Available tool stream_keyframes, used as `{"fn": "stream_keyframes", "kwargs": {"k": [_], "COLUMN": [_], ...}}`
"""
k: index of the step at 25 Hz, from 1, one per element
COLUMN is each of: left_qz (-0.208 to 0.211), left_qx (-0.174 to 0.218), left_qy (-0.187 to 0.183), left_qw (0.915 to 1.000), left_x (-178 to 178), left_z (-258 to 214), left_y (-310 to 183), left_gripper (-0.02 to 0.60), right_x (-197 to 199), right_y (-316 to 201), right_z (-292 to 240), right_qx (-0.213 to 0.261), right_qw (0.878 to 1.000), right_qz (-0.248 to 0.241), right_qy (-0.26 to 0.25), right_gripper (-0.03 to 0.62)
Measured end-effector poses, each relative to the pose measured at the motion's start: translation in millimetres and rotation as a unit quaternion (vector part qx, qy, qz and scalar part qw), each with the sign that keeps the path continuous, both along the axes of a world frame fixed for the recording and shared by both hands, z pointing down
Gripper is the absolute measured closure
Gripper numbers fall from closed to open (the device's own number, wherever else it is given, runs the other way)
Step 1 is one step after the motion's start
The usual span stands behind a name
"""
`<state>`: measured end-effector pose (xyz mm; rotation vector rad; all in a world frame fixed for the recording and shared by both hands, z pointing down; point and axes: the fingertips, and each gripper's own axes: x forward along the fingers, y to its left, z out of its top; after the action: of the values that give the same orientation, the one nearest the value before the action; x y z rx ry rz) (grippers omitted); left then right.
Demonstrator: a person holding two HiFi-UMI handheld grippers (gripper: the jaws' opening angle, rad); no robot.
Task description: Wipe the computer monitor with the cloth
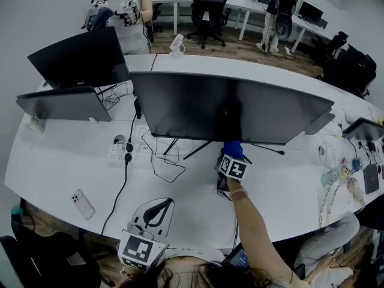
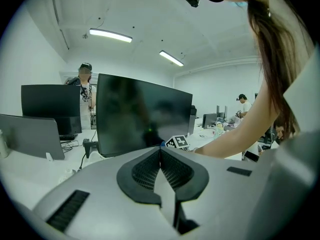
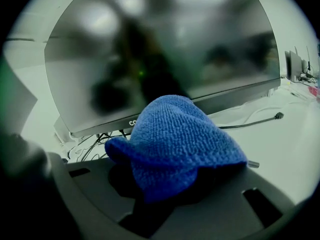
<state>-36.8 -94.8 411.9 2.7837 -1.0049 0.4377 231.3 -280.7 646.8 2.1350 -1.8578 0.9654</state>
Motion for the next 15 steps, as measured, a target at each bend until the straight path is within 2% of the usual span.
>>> {"fn": "stream_keyframes", "kwargs": {"k": [3, 15], "left_qz": [-0.011, -0.035], "left_qx": [-0.011, -0.003], "left_qy": [0.003, -0.005], "left_qw": [0.9999, 0.9994], "left_x": [4.0, 22.0], "left_z": [-1.5, -2.6], "left_y": [3.2, 16.0], "left_gripper": [0.572, 0.572], "right_x": [-2.5, -12.2], "right_y": [-2.1, -6.5], "right_z": [-0.5, 1.1], "right_qx": [0.002, 0.009], "right_qw": [1.000, 0.999], "right_qz": [-0.006, -0.038], "right_qy": [-0.002, -0.016], "right_gripper": [0.493, 0.494]}}
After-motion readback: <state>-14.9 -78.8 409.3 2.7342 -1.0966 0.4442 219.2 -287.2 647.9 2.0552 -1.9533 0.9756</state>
